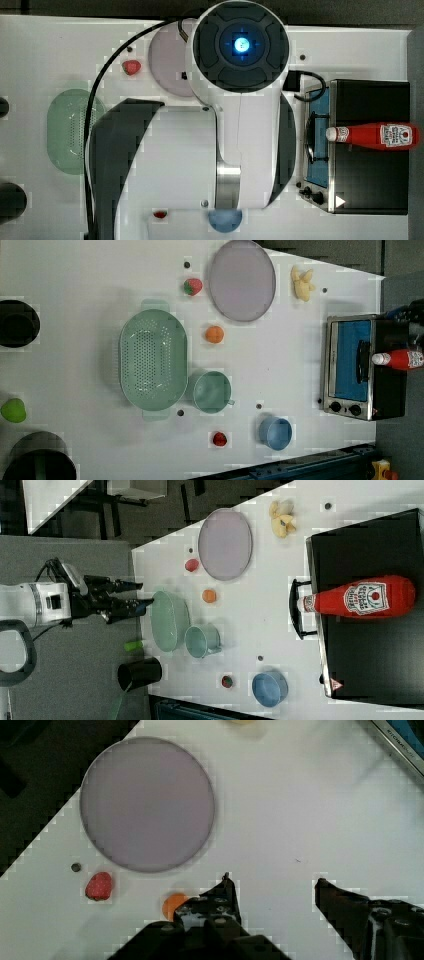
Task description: Pick Ketchup from oven and place it on table.
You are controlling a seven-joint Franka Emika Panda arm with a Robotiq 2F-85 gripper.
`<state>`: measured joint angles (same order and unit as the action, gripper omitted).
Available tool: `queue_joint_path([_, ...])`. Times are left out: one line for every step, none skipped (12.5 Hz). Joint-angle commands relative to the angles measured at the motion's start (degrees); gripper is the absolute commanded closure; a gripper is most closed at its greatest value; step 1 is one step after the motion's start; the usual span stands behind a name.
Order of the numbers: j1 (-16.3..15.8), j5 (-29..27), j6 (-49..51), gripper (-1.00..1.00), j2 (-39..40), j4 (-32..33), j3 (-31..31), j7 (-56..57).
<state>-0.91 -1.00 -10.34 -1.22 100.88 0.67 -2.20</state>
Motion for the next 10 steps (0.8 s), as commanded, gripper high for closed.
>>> queue_joint_path([0.1,1.1,9.3,-0.60,-14.6,4.6,4.0,-0.3])
queue_joint_path([0.1,1.1,9.3,-0.82,-14.6,4.6,4.0,-0.3])
queue_joint_path([0.1,1.1,9.3,-0.99,-14.6,4.6,4.1,-0.3])
queue_joint_path([0.2,1.1,9.2,-1.00,-14.5,4.6,4.4,-0.3])
queue_joint_path([0.2,1.1,8.8,-1.00,-14.3,4.6,4.9,-0.3])
queue_joint_path([0.3,1.1,8.7,-1.00,-14.1,4.6,5.7,-0.3])
queue_joint_path([0.4,1.1,8.4,-1.00,-13.6,4.6,6.8,-0.3])
queue_joint_path([0.7,1.1,7.9,-1.00,-13.0,4.6,8.1,-0.3])
queue_joint_path([1.0,1.1,7.2,-1.00,-12.1,4.6,9.7,-0.3])
queue_joint_path([1.4,1.1,5.8,-1.00,-11.2,4.6,11.5,-0.3])
